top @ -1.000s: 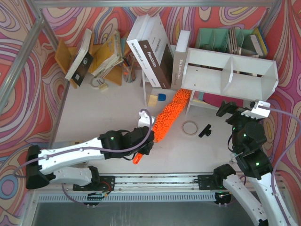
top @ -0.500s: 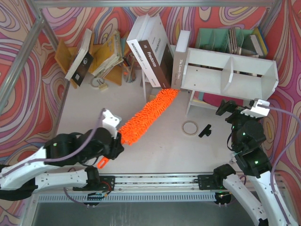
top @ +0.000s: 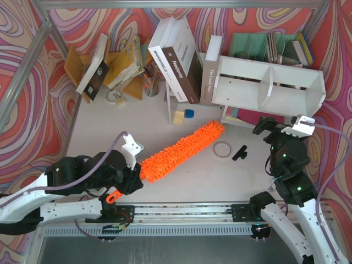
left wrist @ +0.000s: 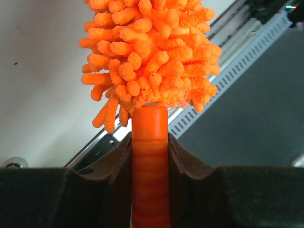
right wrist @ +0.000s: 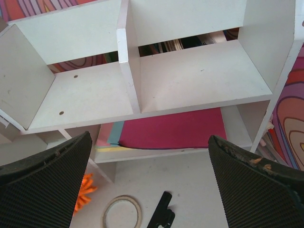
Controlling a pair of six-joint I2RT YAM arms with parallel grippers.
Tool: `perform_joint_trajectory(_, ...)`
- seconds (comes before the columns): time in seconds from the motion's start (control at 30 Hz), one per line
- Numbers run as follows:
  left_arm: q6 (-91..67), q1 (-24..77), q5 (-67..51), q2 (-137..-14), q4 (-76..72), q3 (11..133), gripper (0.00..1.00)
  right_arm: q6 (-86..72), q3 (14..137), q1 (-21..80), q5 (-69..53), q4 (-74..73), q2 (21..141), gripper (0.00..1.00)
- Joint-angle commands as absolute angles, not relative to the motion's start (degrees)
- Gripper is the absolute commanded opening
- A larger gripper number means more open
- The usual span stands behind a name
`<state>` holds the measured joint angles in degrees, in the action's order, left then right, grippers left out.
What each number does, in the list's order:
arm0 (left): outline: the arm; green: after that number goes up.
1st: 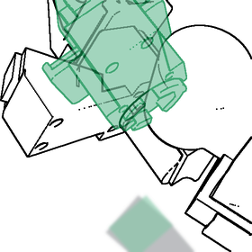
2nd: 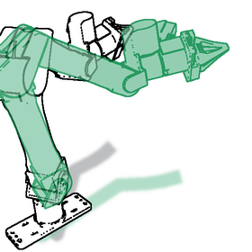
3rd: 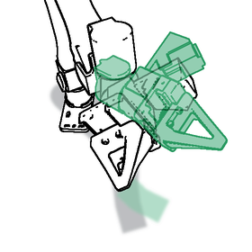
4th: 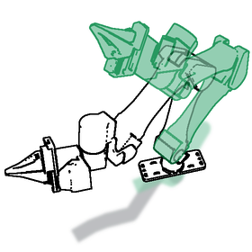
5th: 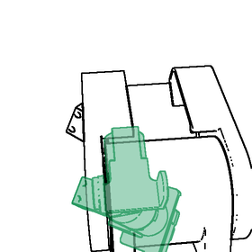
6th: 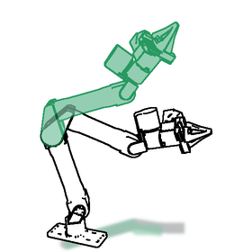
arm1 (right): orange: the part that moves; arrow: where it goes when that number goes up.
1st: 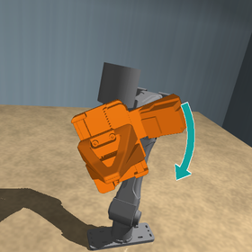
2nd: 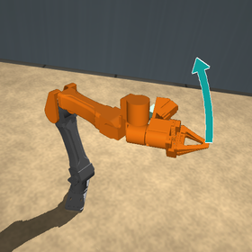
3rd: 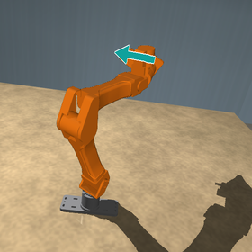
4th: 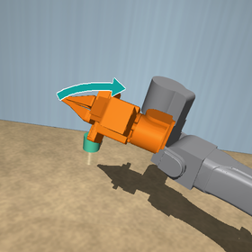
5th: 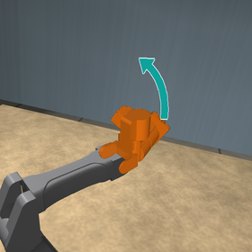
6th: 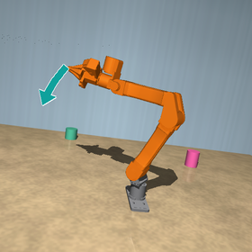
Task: Dust the bookshelf with a duster
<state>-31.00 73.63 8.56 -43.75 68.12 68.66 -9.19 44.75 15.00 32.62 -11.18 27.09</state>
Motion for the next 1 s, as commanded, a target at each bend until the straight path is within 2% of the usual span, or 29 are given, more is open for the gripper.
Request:
perform_joint_trajectory(0.0,-28.7,74.4,2.8,-43.1,58.8,68.3,0.0,-8.7,44.6,14.9,34.0,-9.4,27.3,0.99)
perform_joint_trajectory(0.3,-29.0,77.1,2.2,-53.9,48.3,64.7,0.0,-8.8,44.7,14.9,34.4,-9.5,27.2,0.99)
perform_joint_trajectory(0.63,-34.3,78.5,19.9,-60.7,28.7,56.6,0.0,-8.7,44.5,14.9,34.1,-9.4,26.7,0.99)
perform_joint_trajectory(0.97,-38.1,79.0,25.4,-72.5,19.4,55.3,0.0,-8.4,44.3,14.9,34.1,-9.2,26.4,0.99)
